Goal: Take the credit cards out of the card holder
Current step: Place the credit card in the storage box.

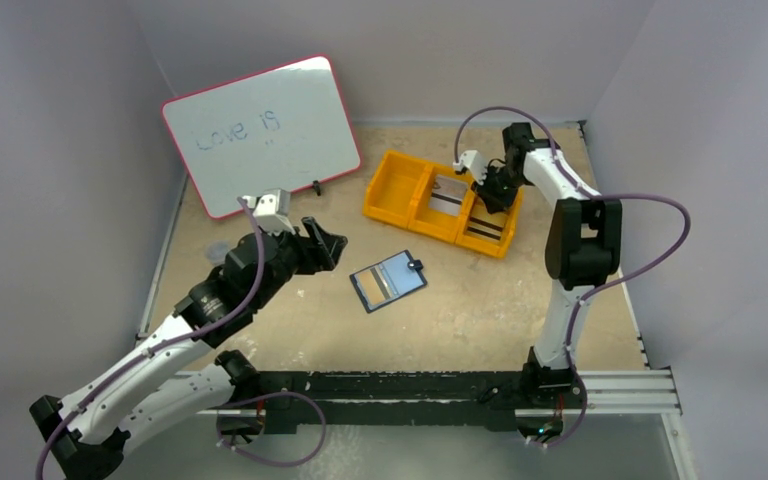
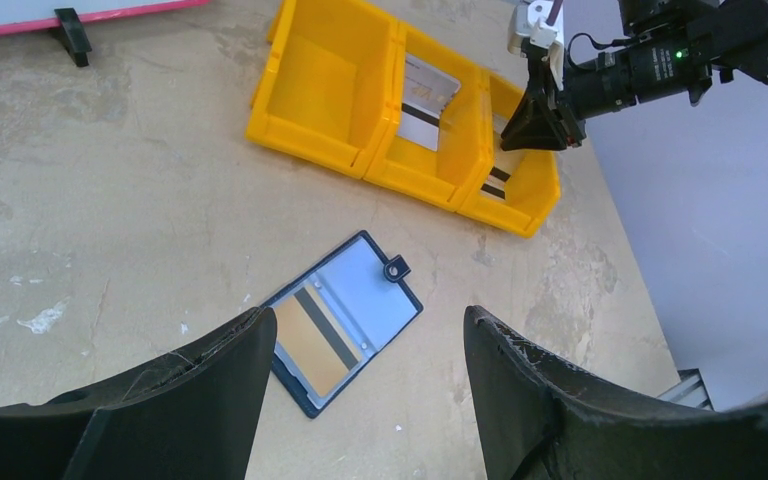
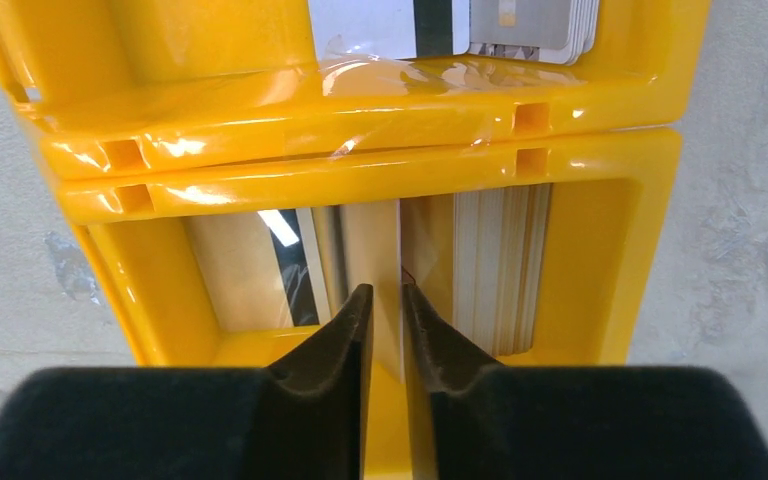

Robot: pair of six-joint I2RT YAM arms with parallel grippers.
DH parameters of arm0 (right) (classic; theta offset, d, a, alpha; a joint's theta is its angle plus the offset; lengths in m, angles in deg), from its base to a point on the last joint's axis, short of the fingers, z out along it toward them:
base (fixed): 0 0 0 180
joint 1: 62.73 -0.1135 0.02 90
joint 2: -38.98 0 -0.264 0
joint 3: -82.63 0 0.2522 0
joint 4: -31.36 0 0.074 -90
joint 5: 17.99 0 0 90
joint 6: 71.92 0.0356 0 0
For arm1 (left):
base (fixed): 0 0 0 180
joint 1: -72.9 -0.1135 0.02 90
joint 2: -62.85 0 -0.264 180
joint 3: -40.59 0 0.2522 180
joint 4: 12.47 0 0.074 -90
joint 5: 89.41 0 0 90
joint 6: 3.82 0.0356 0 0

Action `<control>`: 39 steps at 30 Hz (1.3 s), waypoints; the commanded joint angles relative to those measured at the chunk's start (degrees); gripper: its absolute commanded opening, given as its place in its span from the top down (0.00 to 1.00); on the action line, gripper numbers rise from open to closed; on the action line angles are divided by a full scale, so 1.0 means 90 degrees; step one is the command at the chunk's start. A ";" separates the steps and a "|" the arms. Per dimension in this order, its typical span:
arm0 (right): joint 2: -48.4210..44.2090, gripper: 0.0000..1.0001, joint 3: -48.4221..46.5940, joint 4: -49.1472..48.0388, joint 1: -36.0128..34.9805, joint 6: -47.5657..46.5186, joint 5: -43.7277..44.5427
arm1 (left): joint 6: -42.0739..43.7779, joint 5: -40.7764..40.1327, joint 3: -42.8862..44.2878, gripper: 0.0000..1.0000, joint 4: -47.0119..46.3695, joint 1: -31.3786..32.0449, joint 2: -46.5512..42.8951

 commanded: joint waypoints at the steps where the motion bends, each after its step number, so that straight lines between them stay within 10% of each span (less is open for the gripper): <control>1: -0.0248 0.78 -0.0161 -0.0044 -0.0024 -0.0002 -0.0072 | 0.0013 0.0016 0.0142 0.32 -0.0217 -0.0026 0.0019; 18: -0.3119 0.72 0.1148 -0.2400 -0.0453 0.2246 -0.0304 | -0.0721 -0.0800 -0.0336 0.31 -0.0528 -0.0025 0.0277; 19: -0.3480 0.61 0.1481 -0.2926 -0.0459 0.2834 -0.0486 | -0.0854 -0.0943 -0.0380 0.31 -0.0489 -0.0030 0.0322; 20: -0.3841 0.19 0.1889 -0.3623 -0.0490 0.3551 -0.0677 | -0.1000 -0.1081 -0.0418 0.31 -0.0420 -0.0025 0.0376; 21: -0.4188 0.02 0.2167 -0.3969 -0.0615 0.4040 -0.0811 | -0.1145 -0.1196 -0.0462 0.31 -0.0357 -0.0024 0.0424; 35: -0.5929 0.00 0.6837 -0.9092 -0.1639 1.0982 -0.0555 | -0.2269 -0.1802 -0.1327 0.31 -0.0366 -0.0035 0.0180; 39: -0.4791 0.03 0.5737 -0.7477 -0.2703 0.9899 0.0556 | -0.2585 -0.1804 -0.1579 0.31 -0.0430 -0.0028 0.0039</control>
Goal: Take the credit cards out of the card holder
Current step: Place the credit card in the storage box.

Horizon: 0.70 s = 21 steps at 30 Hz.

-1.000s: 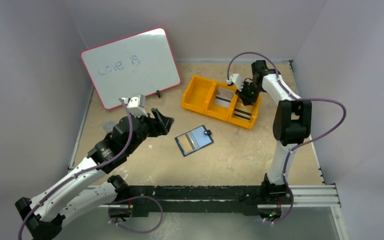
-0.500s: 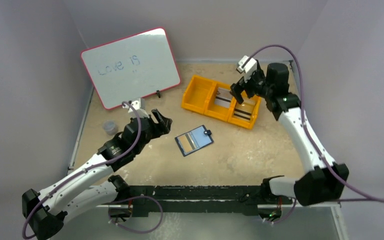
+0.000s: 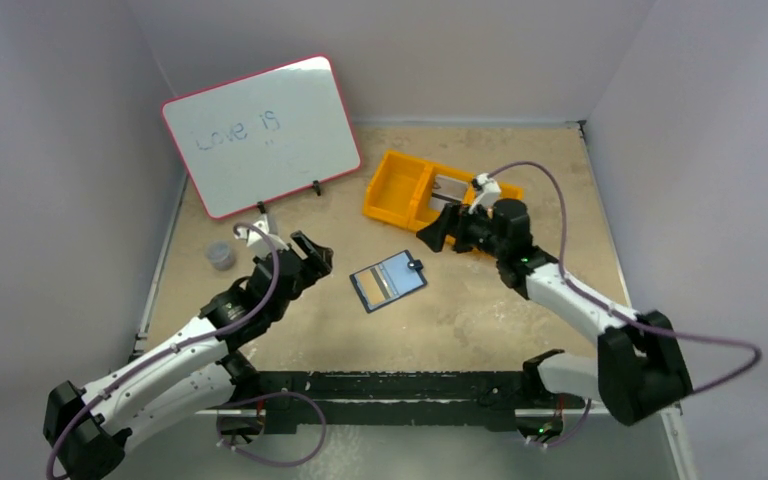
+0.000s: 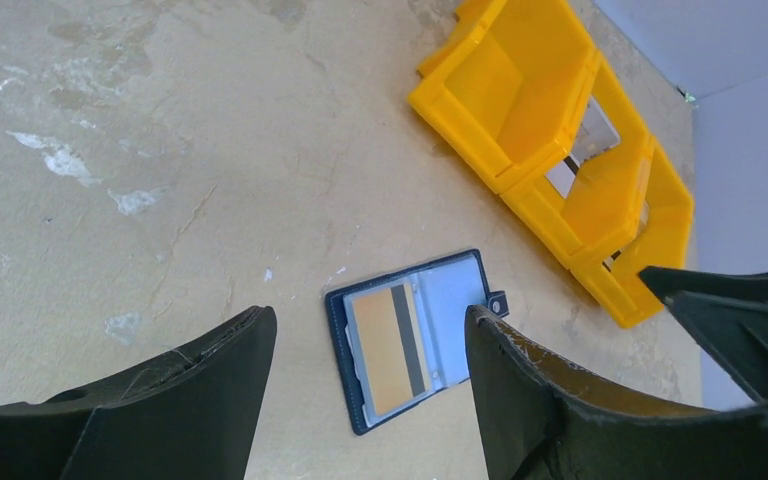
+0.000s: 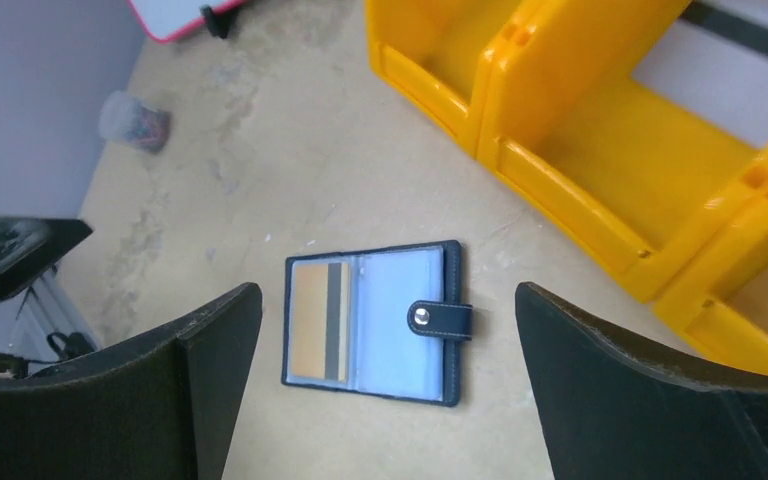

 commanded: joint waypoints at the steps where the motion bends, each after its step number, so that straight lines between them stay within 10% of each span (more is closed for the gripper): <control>1: 0.0877 0.04 -0.1044 0.0033 -0.1284 0.0070 0.1318 | -0.0527 -0.0205 -0.0305 0.31 -0.0274 -0.0017 -0.0244; 8: 0.2036 0.14 -0.1722 0.1366 -0.3127 -0.0596 0.3699 | -0.0615 -0.0215 -0.0391 0.34 -0.0016 -0.0015 -0.0512; 21: 0.3614 0.28 -0.2268 0.1993 -0.4241 -0.0722 0.4250 | -0.0570 -0.0724 -0.0329 0.34 0.0700 -0.0018 -0.1110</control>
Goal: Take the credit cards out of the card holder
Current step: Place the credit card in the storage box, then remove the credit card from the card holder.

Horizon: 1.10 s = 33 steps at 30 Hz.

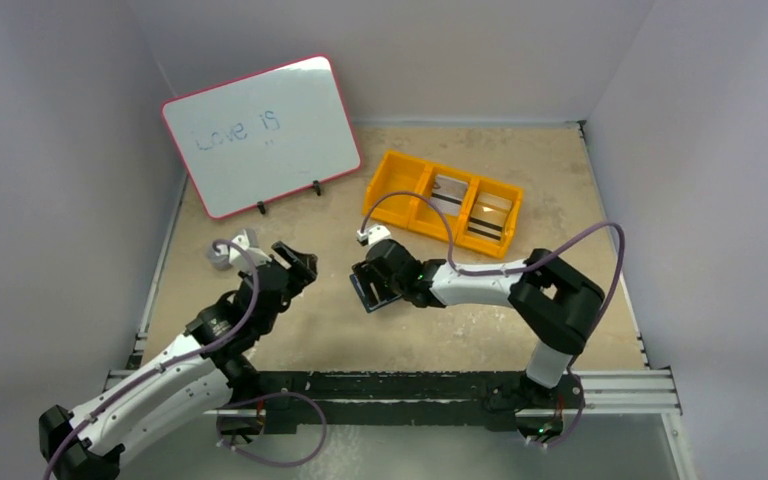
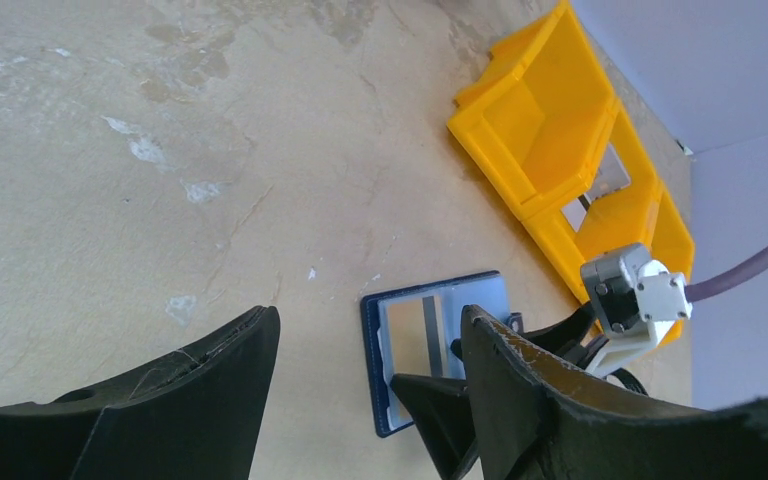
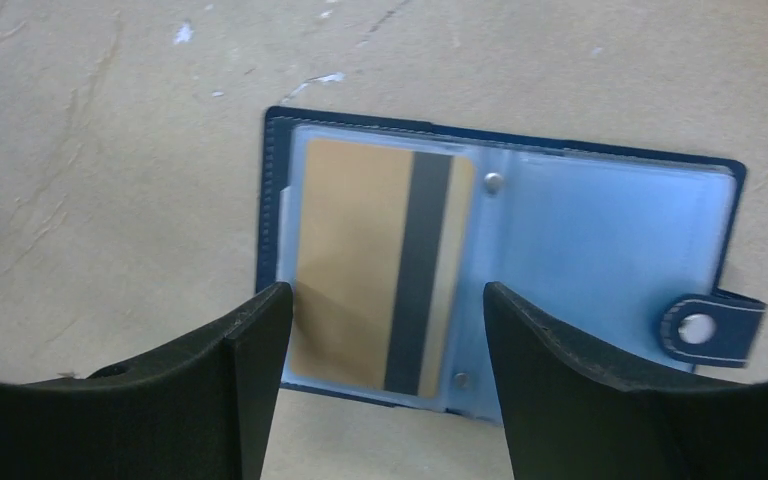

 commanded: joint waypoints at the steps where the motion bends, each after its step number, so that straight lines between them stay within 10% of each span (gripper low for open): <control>1: 0.0070 0.28 -0.0203 0.0255 -0.0203 0.0015 0.0338 | 0.0024 -0.0249 0.0235 0.34 0.0223 -0.0021 -0.0077; 13: 0.0111 0.63 -0.0185 0.0583 -0.0278 0.0926 0.0658 | -0.0021 -0.0269 0.0109 0.34 0.0233 -0.0021 -0.0138; 21: -0.0041 0.61 -0.0277 0.0354 -0.0164 0.1357 0.0064 | 0.0469 0.0664 0.0114 0.34 -0.0854 -0.0013 0.0813; 33: -0.0272 0.90 0.0151 -0.0458 0.0242 0.2196 -0.0532 | 0.0634 0.1898 0.0068 0.34 -0.2186 -0.0015 0.2498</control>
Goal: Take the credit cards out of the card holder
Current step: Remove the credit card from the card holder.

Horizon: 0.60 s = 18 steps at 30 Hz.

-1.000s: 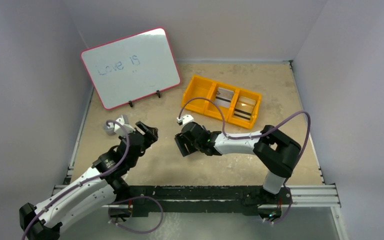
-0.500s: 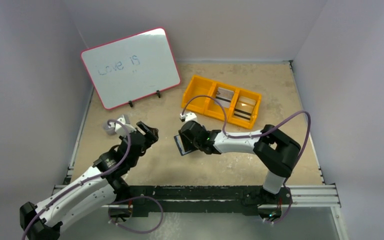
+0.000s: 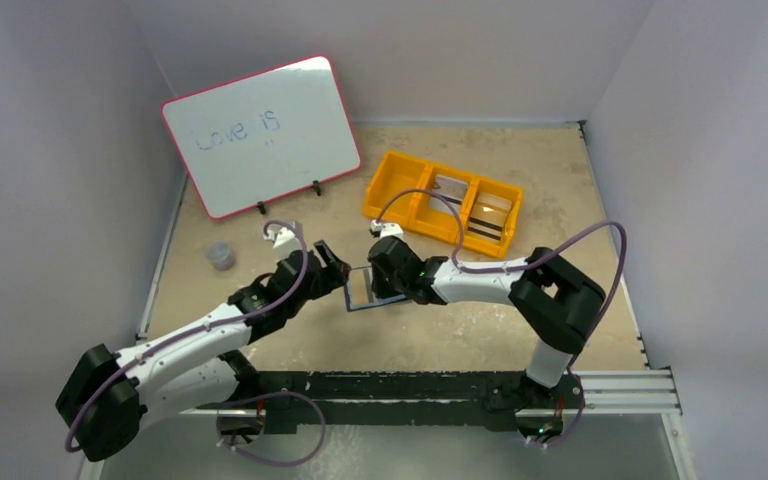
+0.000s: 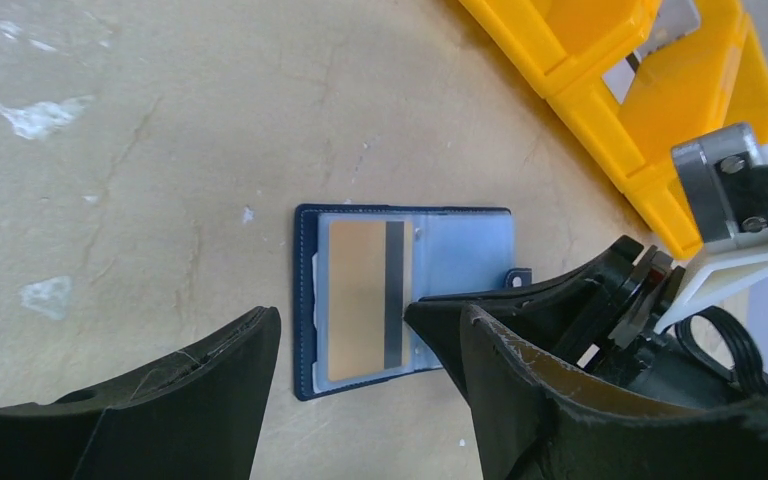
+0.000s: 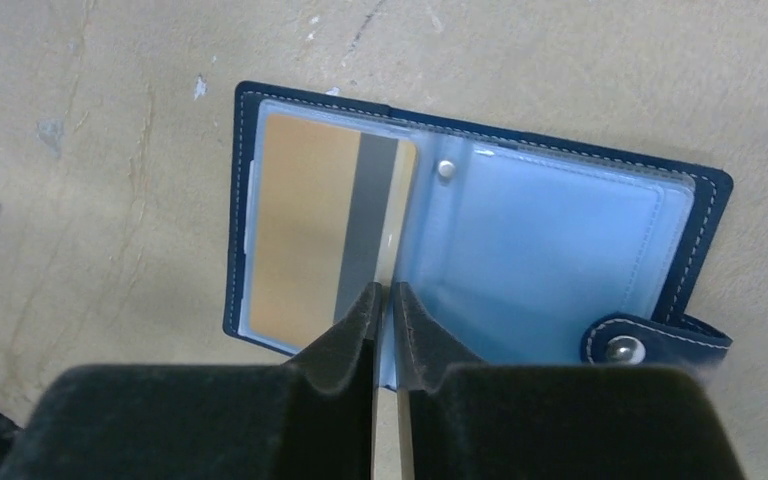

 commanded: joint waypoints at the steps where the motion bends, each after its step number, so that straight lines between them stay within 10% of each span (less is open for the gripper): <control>1: -0.0389 0.92 0.0427 -0.0794 0.0281 0.0587 -0.0657 | 0.0224 0.0628 0.0056 0.34 -0.0883 -0.0016 0.0578; 18: -0.0451 0.79 0.1417 -0.2249 0.1001 0.1301 -0.2191 | 0.0360 0.1549 0.0171 0.59 -0.1705 0.0011 0.2348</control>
